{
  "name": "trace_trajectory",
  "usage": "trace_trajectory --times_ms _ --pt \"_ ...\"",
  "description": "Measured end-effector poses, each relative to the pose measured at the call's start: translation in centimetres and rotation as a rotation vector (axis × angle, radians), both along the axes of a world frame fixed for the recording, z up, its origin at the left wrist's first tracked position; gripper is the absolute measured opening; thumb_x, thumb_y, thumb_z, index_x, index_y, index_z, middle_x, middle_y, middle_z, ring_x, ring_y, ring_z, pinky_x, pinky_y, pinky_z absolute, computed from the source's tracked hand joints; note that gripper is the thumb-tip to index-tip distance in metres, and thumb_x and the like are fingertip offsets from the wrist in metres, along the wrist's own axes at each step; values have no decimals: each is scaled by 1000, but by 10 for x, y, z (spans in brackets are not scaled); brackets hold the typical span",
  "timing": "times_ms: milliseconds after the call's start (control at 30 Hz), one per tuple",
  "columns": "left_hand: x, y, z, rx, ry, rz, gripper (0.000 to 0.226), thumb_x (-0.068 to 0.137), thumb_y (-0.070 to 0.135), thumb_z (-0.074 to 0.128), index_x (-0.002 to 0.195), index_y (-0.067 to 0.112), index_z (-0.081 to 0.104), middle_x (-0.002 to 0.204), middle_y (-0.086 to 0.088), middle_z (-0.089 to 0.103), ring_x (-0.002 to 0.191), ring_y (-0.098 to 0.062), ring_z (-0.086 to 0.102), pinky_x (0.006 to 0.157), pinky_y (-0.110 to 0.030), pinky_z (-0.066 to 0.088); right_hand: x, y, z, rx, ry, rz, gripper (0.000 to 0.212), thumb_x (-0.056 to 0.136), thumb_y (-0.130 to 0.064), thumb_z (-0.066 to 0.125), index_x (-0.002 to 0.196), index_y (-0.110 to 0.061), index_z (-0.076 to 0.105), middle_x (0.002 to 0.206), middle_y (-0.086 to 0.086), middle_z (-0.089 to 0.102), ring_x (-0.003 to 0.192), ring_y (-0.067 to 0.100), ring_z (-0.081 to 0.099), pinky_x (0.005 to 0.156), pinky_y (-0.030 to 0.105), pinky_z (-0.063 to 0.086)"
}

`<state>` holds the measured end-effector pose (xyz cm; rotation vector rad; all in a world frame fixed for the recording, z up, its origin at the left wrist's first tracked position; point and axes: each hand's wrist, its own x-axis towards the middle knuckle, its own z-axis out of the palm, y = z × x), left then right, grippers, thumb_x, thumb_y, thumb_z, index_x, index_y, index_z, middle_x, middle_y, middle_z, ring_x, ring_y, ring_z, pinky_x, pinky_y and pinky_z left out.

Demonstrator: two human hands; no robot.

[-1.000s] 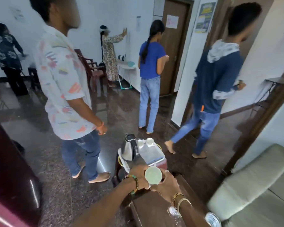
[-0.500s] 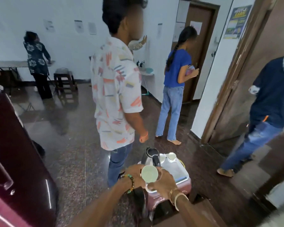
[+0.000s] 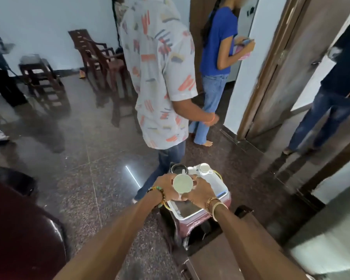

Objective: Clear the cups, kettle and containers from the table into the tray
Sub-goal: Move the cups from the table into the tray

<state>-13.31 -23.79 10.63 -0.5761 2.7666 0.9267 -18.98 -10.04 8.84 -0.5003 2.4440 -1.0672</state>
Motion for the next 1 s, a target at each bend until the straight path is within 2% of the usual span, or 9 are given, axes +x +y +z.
trace_trajectory --times_ms 67,133,233,333,467,567,667,800,1000 --pt "-20 -5 -11 0 -18 -46 71 57 42 85 122 29 61 119 8 67 112 -19 62 99 -31 50 -10 -4 -6 26 12 -54 61 60 -28 86 116 -25 61 104 -6 66 100 17 62 88 26 44" --pt "-39 -13 -21 7 -15 -97 62 59 42 85 116 32 62 113 11 68 108 -17 63 89 -22 49 -22 -8 -8 47 8 -97 57 64 -27 84 117 -22 61 107 -2 66 103 19 61 93 29 45" --pt "-72 -25 -28 29 -16 -191 61 59 34 86 116 31 63 112 7 70 105 -18 64 89 -28 52 -43 -17 -10 87 7 -146 53 66 -29 84 114 -22 63 107 -4 67 104 18 62 96 33 47" --pt "-109 -36 -27 17 -6 -290 69 57 30 87 121 29 61 116 4 70 107 -20 64 93 -35 54 -63 -24 -9 67 21 -274 60 63 -31 85 118 -25 62 104 -6 64 100 16 61 90 25 45" --pt "-155 -41 -24 43 -22 -404 69 57 26 87 121 28 63 118 3 70 108 -21 64 93 -34 54 -88 -24 -9 30 10 -411 68 58 -27 88 121 -23 62 92 -14 58 86 8 54 73 12 39" --pt "-181 -35 -26 54 4 -448 72 57 31 89 123 30 61 122 6 68 111 -19 63 93 -27 52 -105 -19 -16 39 -18 -495 70 57 -27 87 122 -26 61 93 -14 61 87 10 57 78 21 45" --pt "-195 -23 -39 103 11 -481 73 53 30 92 121 25 66 118 3 69 102 -13 62 78 -10 38 -112 -9 -29 47 -33 -548 74 56 -26 87 124 -30 60 86 -21 56 88 10 57 77 20 40" --pt "-210 -3 -64 124 -27 -519 73 52 26 93 119 24 66 113 2 69 101 -16 61 80 -17 40 -124 10 -52 64 -74 -566 75 57 -29 88 126 -26 59 100 -10 63 90 10 55 80 22 42" --pt "-234 15 -83 130 -116 -544 76 52 25 92 122 25 64 114 1 69 106 -18 61 91 -29 50 -143 27 -73 50 -107 -571 66 58 -29 89 118 -23 63 101 -6 65 98 18 62 84 27 48"
